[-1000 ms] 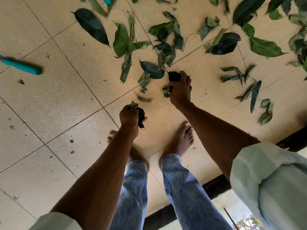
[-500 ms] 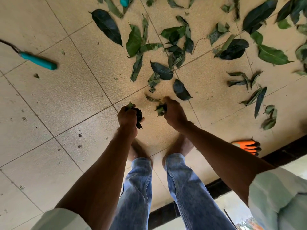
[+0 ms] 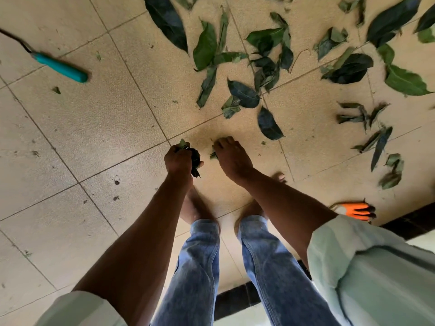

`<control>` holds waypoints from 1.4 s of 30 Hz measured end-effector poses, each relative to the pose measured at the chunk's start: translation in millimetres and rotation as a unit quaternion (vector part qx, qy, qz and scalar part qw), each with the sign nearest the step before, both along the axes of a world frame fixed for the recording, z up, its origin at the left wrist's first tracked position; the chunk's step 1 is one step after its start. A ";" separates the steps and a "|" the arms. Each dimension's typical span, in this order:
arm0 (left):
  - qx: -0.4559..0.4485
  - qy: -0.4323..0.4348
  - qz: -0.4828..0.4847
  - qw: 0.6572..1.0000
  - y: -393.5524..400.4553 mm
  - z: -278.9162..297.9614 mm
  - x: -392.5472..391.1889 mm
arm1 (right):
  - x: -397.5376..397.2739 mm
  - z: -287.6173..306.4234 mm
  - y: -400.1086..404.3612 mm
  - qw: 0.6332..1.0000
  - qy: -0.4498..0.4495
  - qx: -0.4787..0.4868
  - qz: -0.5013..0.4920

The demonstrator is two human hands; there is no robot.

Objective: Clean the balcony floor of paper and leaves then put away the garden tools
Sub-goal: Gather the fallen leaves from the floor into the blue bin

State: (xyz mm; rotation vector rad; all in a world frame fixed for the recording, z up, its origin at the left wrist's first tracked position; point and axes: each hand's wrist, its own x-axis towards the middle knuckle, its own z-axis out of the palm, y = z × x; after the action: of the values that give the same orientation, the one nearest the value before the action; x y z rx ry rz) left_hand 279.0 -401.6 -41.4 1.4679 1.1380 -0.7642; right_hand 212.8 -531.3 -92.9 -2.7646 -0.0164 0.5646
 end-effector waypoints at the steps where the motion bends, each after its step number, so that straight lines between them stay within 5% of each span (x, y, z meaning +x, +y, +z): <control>1: 0.000 0.001 0.000 1.000 -0.6 0.5 -0.6 | -0.1 4.9 -0.4 0.997 0.032 0.042 -0.060; 5: -0.015 0.009 0.001 1.000 -10.1 2.9 -0.8 | 3.2 16.3 -19.0 0.923 0.100 0.128 -0.348; 10: -0.009 0.015 -0.021 1.000 -25.4 3.5 3.0 | 8.2 9.6 -66.4 0.899 0.052 0.038 -0.434; 17: -0.023 0.011 -0.031 0.999 -31.3 0.6 6.3 | 11.0 -0.7 -73.3 0.896 0.090 0.016 -0.435; 23: -0.008 0.006 -0.033 0.999 -27.6 3.1 7.7 | 6.8 16.0 -53.7 0.960 0.096 0.023 -0.262; 30: -0.016 0.002 0.003 1.000 -16.2 2.3 9.1 | 58.7 31.5 -21.2 0.915 0.054 0.182 -0.355; 35: -0.017 0.005 0.003 1.000 -11.8 -3.2 9.1 | 105.7 11.4 -33.3 0.877 0.117 0.118 -0.450; 42: -0.028 -0.007 0.007 1.000 -1.1 7.9 10.9 | 59.5 5.3 -24.6 0.966 0.044 0.005 -0.254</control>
State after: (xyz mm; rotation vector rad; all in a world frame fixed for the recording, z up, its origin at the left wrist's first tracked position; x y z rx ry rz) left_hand 289.9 -402.7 -33.5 1.4142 1.1072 -0.7693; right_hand 272.3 -555.9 -87.6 -2.5774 0.6843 0.5360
